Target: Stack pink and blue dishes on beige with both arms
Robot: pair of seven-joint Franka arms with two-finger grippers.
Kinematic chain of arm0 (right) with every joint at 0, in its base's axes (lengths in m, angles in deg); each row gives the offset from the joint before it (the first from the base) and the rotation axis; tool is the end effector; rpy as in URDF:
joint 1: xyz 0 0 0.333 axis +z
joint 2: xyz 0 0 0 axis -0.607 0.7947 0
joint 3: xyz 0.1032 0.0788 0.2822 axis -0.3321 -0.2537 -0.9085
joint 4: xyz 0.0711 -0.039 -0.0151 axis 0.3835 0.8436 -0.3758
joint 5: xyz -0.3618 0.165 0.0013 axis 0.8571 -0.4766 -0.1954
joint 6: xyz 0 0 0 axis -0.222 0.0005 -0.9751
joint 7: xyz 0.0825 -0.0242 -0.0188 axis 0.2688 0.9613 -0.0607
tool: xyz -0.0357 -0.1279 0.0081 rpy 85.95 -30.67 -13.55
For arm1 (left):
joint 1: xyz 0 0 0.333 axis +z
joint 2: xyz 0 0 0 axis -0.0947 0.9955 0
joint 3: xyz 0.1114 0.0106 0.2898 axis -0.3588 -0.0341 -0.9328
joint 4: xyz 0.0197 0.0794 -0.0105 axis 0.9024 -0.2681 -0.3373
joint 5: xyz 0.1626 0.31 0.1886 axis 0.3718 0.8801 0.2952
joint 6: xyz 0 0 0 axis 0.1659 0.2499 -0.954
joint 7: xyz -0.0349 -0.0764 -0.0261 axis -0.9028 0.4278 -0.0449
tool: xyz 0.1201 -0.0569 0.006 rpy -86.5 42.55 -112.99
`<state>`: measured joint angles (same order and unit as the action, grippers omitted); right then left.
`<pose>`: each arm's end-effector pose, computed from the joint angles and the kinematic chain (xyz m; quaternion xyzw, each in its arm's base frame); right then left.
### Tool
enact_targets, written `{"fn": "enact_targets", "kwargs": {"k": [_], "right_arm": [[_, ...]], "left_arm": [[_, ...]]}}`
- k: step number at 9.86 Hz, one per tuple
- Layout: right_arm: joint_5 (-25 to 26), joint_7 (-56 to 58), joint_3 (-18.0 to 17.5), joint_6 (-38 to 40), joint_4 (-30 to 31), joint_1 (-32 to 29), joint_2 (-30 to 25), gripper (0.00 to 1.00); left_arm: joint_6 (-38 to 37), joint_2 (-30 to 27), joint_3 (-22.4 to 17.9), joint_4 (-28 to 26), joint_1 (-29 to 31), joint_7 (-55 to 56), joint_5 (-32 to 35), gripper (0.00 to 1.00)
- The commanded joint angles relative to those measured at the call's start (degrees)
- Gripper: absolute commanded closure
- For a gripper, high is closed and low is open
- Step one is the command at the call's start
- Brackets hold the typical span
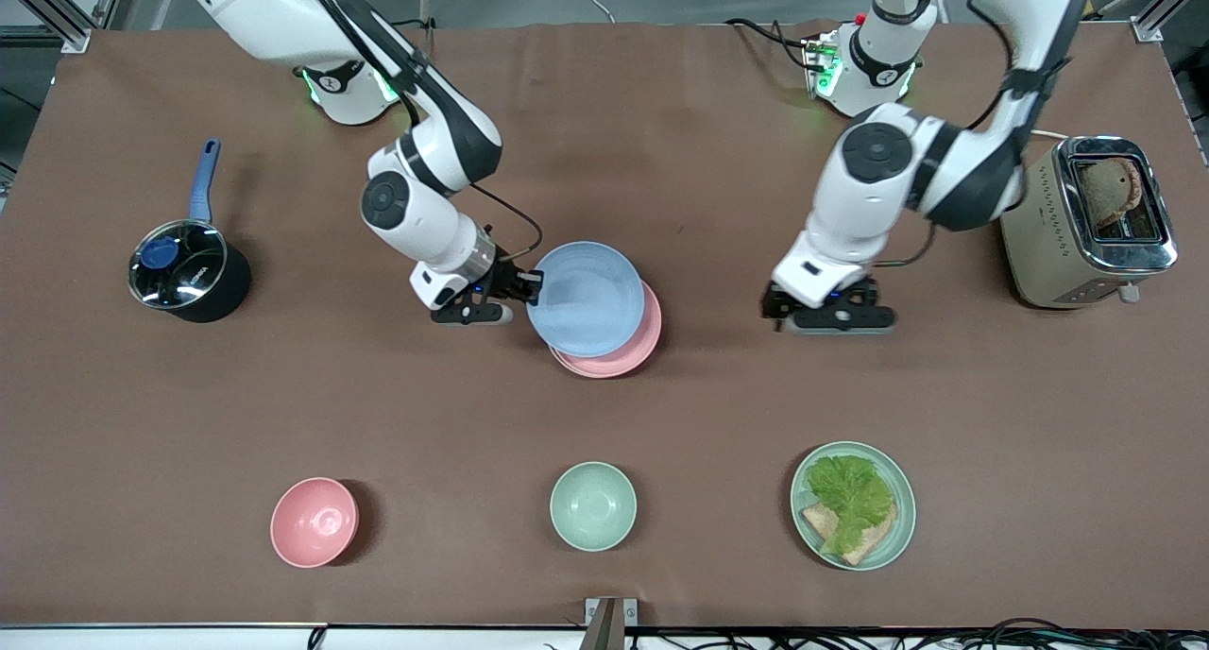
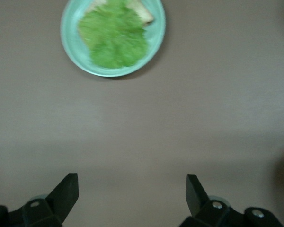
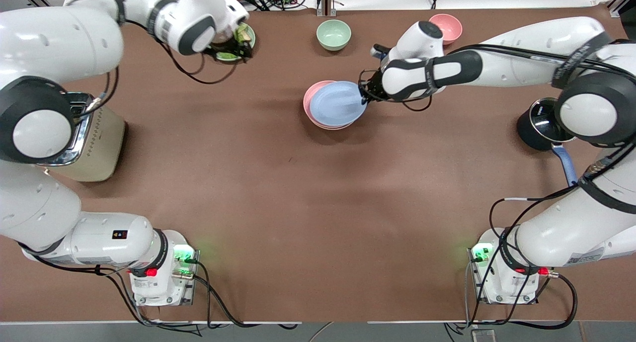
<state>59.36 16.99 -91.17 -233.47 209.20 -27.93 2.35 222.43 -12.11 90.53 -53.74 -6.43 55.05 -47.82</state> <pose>0.4934 0.3579 0.2015 -0.9812 0.0504 0.0063 0.1861 0.5574 -0.2118 0.3466 -0.9925 0.0331 -0.1045 0.0538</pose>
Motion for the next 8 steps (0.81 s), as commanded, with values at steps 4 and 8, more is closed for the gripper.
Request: {"fn": "enact_targets", "kwargs": {"k": [4, 8], "right_arm": [[1.10, -0.89, -0.04, -2.79, -1.07, -0.55, 2.58, 0.00], [10.03, -1.15, 7.67, 10.44, -0.98, -4.76, -12.68, 0.00]], "left_arm": [[-28.47, -5.15, -13.22, 19.13, -0.75, -28.36, -15.93, 0.00], [-44.16, -7.59, -20.96, 30.61, -0.75, -34.55, -21.74, 0.00]]}}
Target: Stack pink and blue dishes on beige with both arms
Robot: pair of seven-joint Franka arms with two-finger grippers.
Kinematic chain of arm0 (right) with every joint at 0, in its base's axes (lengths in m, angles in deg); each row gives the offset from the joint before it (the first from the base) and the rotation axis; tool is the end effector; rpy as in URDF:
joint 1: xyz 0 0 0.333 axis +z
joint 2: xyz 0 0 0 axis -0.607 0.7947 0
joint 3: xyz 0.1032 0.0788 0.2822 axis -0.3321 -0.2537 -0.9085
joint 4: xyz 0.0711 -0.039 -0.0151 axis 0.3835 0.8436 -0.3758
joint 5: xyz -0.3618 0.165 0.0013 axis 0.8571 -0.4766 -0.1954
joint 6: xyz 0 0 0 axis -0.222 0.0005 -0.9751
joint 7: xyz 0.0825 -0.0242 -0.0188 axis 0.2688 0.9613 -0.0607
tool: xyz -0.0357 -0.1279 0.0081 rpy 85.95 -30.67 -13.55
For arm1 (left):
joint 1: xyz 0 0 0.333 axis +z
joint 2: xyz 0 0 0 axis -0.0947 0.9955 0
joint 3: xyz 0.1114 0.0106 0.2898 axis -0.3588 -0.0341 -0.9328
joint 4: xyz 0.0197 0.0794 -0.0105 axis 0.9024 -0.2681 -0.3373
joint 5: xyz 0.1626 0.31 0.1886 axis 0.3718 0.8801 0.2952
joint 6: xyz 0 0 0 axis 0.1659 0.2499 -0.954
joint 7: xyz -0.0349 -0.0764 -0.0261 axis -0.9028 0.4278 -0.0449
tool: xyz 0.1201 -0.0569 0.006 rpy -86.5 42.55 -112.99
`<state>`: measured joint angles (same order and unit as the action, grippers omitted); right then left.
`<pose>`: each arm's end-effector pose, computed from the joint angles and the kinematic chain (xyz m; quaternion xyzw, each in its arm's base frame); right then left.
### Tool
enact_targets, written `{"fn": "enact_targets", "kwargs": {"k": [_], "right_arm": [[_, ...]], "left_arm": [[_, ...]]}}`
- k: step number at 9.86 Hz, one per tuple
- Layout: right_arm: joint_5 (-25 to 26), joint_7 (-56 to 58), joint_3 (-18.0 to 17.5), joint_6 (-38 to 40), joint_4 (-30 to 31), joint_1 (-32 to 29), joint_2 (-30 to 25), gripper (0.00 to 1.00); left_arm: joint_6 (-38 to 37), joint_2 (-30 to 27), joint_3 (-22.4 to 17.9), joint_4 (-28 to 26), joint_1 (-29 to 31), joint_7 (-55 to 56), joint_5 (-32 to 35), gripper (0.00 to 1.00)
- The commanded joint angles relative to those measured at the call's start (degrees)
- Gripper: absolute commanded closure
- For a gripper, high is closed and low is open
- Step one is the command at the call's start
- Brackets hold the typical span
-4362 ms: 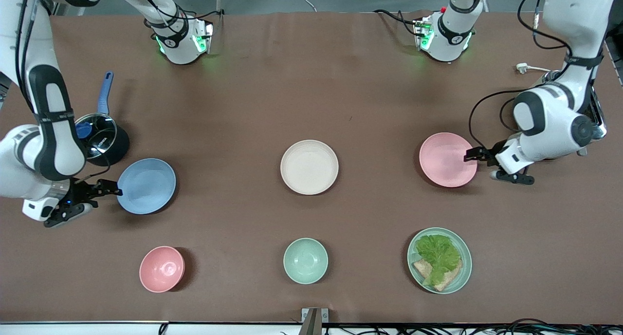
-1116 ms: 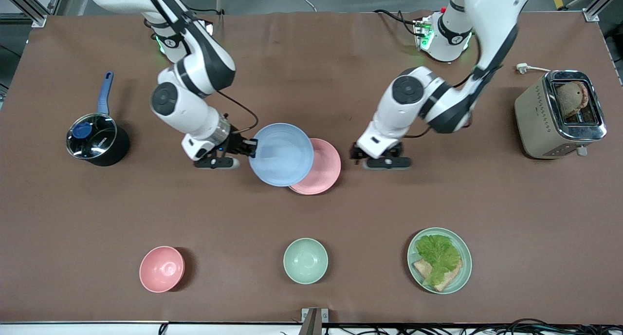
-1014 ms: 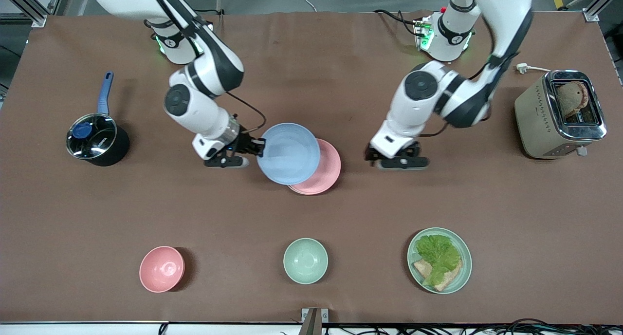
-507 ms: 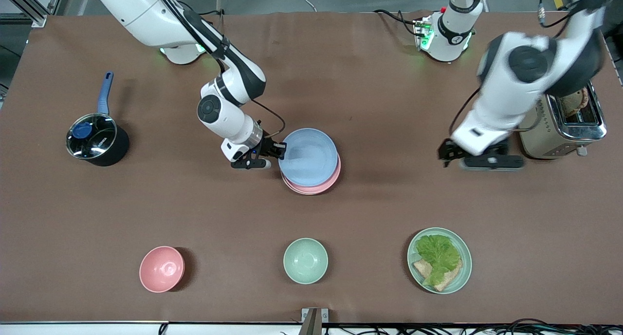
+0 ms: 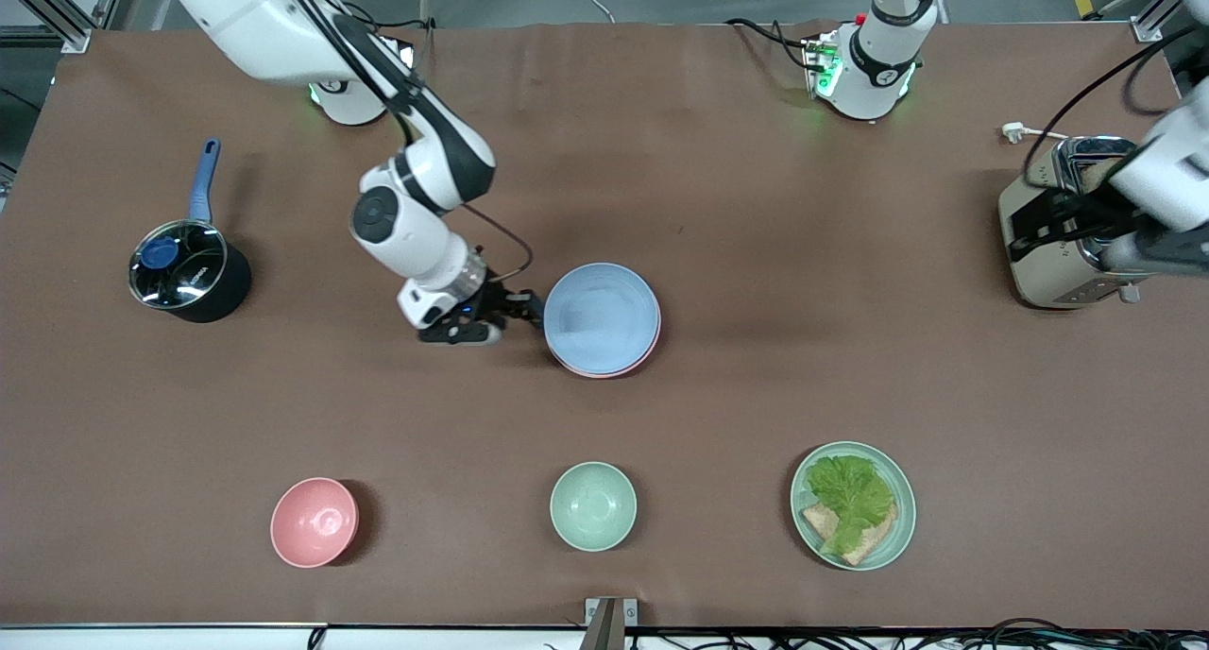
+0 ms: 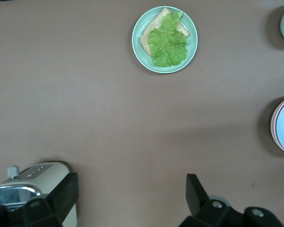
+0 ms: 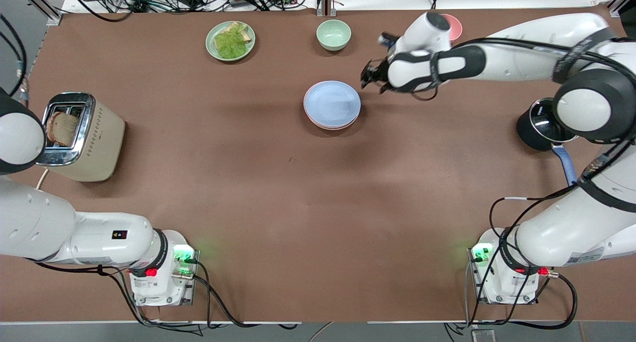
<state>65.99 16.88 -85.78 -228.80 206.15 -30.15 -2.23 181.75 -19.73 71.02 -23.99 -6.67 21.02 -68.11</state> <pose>0.5514 0.2975 0.2511 -0.9864 0.0518 -0.0504 0.1474 0.5740 -0.0332 0.6019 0.9973 -0.0623 0.0349 0.0170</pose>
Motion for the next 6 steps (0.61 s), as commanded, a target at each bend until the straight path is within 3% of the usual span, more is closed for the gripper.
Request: {"fn": "enact_targets", "kwargs": {"k": [1, 2, 4, 6], "right_arm": [[6.48, -1.13, 2.93, 11.38, 1.28, -5.87, -13.11, 0.00], [9.21, -0.95, 3.54, 17.09, -0.46, -8.43, -16.47, 0.00], [11.25, 0.53, 10.89, 24.68, -3.89, -8.63, -21.49, 0.00], [11.17, 9.38, 18.80, 38.17, -12.21, -8.54, -24.22, 0.00]], "left_arm": [[-4.29, -1.55, -2.34, 0.43, -0.52, 0.09, -1.55, 0.00], [-4.38, -1.83, -3.48, 0.69, -0.70, 0.18, -1.37, 0.00], [-4.21, -1.04, -4.89, 1.74, -1.75, -0.26, -1.11, 0.00], [-4.82, -0.16, -4.98, 5.35, -1.41, 0.09, -0.49, 0.00]]}}
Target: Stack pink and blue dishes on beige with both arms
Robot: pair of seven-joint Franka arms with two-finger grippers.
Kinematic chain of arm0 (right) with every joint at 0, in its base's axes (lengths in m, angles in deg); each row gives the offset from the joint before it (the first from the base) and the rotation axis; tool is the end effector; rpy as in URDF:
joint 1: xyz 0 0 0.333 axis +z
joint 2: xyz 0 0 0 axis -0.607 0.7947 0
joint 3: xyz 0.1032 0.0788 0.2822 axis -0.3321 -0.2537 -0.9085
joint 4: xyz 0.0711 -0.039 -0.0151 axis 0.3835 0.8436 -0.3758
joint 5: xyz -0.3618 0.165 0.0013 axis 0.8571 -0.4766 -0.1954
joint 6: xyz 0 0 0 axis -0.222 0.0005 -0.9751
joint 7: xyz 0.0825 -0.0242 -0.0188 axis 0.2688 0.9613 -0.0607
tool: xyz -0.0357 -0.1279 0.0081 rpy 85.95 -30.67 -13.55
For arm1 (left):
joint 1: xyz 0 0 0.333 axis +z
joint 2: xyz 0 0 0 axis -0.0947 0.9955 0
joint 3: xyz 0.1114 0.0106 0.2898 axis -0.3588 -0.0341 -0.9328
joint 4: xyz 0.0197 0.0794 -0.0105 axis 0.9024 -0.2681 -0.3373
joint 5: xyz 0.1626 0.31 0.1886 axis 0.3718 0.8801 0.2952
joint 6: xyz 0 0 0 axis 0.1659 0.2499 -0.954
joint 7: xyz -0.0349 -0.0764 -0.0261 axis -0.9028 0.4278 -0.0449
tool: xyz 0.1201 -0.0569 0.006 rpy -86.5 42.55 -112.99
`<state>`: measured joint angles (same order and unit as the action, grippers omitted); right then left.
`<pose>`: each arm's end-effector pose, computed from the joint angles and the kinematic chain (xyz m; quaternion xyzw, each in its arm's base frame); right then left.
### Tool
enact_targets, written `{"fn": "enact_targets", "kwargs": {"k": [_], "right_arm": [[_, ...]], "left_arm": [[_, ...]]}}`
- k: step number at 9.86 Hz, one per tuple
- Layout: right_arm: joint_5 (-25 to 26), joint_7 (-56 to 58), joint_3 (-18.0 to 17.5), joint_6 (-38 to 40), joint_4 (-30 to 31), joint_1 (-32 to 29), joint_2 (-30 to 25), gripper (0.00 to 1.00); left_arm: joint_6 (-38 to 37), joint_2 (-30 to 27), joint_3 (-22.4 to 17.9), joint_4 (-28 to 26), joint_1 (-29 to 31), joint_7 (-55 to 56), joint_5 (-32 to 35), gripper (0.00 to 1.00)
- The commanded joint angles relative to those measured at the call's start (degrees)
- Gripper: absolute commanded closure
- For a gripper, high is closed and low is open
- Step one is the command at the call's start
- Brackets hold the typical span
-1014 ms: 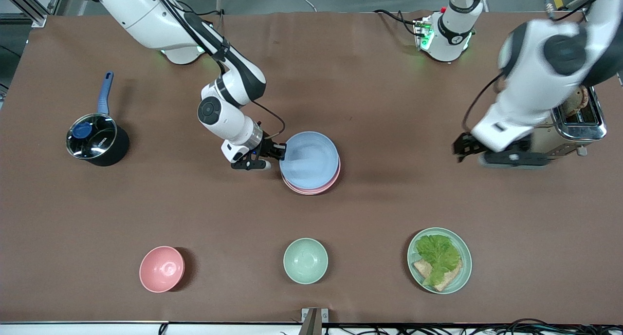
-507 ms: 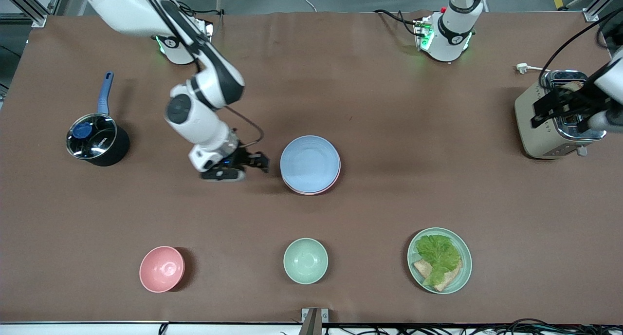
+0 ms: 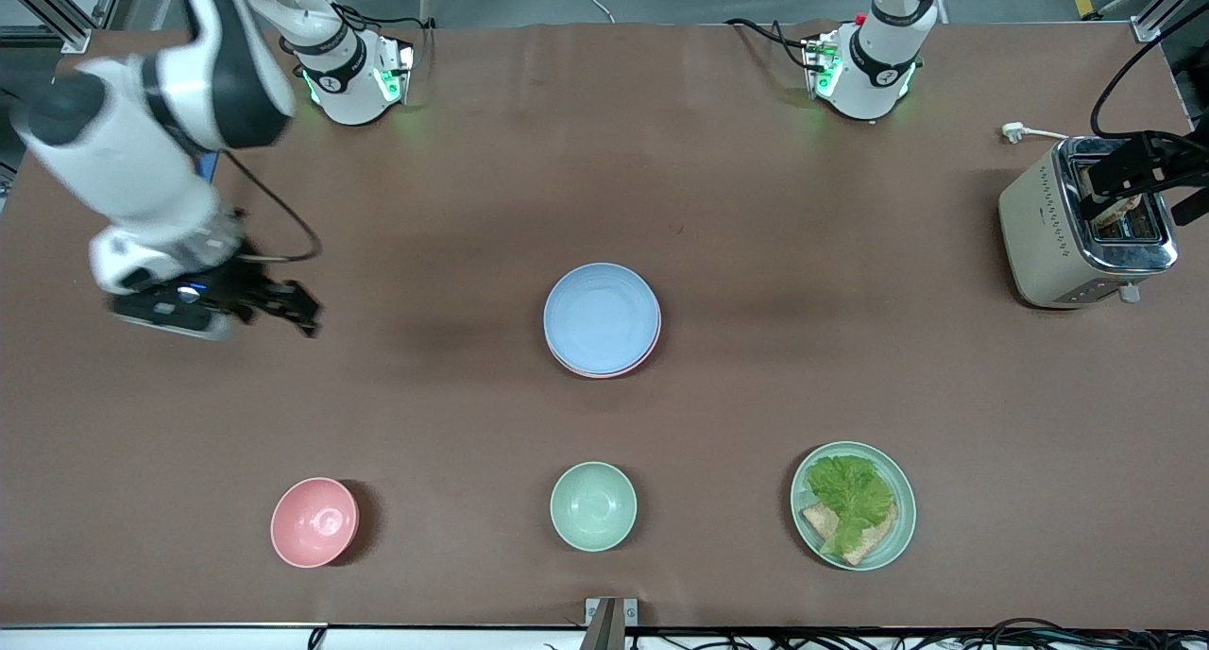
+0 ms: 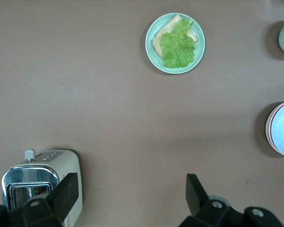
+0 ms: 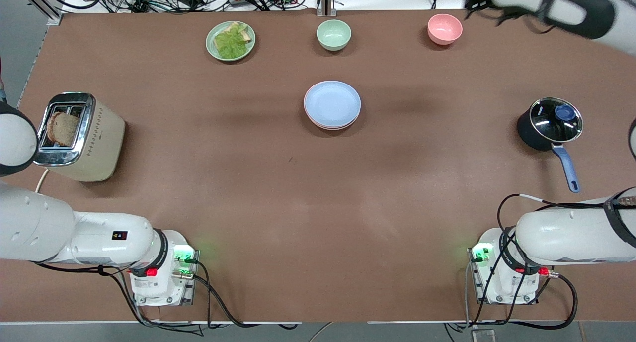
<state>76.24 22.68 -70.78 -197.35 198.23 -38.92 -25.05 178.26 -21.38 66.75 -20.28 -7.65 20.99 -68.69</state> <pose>0.5856 0.0499 0.4843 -0.9875 0.1225 -0.0994 0.0009 0.5603 -0.0020 0.6435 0.9978 -0.0355 0.0518 0.0201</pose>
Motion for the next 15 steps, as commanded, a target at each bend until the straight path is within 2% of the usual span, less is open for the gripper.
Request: {"fn": "enact_targets", "kwargs": {"k": [1, 3, 4, 5, 15], "right_arm": [[0.22, 5.88, 6.36, 14.02, -8.77, 0.32, -2.11, 0.00], [-0.40, 7.13, 8.39, 25.37, -16.42, 0.23, -2.99, 0.00], [-1.62, 8.53, 8.49, 32.91, -22.82, -0.03, -2.21, 0.00], [-2.68, 12.98, 8.58, 35.43, -25.67, -0.03, -0.63, 0.00], [-3.21, 14.78, 8.84, 34.31, -24.82, -0.64, -0.27, 0.00]], "left_arm": [[-2.20, 1.48, -0.80, 1.81, -0.42, 0.39, 0.00, 0.00], [-5.27, 0.61, -1.15, 1.29, -0.59, 1.62, -0.27, 0.00], [-5.29, 0.43, -1.16, 0.68, -0.68, 2.15, -0.09, 0.00], [-5.29, 0.43, -1.16, 0.59, -0.59, 2.15, -0.18, 0.00], [-5.99, -0.71, -0.89, -0.29, -0.24, 3.82, 0.88, 0.00]]}}
